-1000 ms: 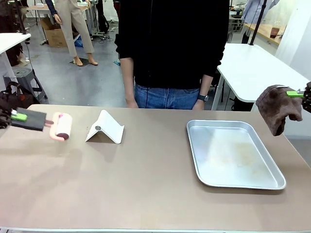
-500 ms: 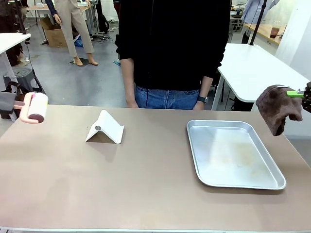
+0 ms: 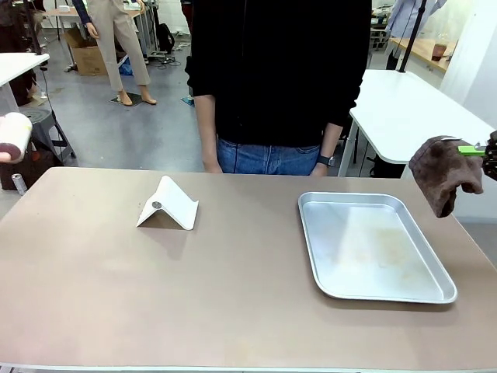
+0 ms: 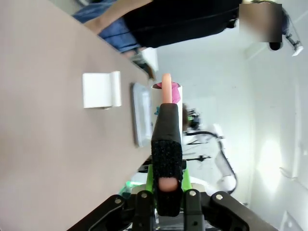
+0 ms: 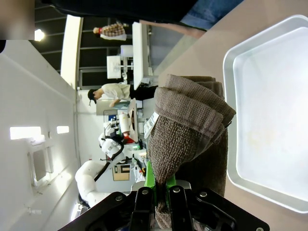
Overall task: Clean the surface of the table.
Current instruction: Clean the area not pointed to by the person.
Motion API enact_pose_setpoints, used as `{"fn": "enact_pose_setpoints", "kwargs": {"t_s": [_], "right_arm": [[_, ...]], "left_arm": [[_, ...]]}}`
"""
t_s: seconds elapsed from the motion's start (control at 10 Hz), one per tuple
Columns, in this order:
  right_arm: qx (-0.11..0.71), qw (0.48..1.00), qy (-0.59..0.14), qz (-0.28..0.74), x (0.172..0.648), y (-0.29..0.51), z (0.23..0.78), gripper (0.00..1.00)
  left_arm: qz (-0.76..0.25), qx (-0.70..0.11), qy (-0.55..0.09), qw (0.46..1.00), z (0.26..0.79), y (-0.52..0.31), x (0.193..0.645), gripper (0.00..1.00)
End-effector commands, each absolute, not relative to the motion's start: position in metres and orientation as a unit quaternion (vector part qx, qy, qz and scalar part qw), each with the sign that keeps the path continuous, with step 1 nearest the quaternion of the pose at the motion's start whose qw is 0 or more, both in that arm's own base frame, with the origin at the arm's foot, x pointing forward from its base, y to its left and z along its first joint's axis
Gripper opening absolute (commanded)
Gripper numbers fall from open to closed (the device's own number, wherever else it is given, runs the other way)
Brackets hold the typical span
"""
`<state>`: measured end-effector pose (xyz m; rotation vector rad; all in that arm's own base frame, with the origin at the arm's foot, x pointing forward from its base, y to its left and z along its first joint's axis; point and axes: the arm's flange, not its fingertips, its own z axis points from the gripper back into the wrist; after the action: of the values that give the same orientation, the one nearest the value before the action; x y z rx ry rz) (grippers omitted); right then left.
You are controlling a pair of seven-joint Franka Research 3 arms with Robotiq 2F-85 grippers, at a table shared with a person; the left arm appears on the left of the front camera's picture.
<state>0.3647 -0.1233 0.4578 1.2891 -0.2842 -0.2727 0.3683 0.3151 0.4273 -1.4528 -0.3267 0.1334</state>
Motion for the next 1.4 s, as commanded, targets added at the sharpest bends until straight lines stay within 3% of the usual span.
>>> {"fn": "enact_pose_setpoints", "kwargs": {"t_s": [0.0, 0.1, 0.2, 1.3], "right_arm": [[0.598, 0.780, -0.133, -0.125, 0.363, -0.123, 0.462, 0.09], [0.598, 0.780, -0.133, -0.125, 0.363, -0.123, 0.462, 0.09], [0.598, 0.780, -0.133, -0.125, 0.363, -0.123, 0.462, 0.09], [0.598, 0.780, -0.133, -0.125, 0.363, -0.123, 0.462, 0.09]], "left_arm": [[0.059, -0.697, -0.137, 0.702, 0.429, 0.332, 0.378, 0.22], [0.037, -0.713, -0.102, 0.692, 0.421, 0.334, 0.376, 0.22], [0.060, -0.679, -0.147, 0.716, 0.425, 0.323, 0.371, 0.22], [0.060, -0.679, -0.147, 0.716, 0.425, 0.323, 0.371, 0.22]]}}
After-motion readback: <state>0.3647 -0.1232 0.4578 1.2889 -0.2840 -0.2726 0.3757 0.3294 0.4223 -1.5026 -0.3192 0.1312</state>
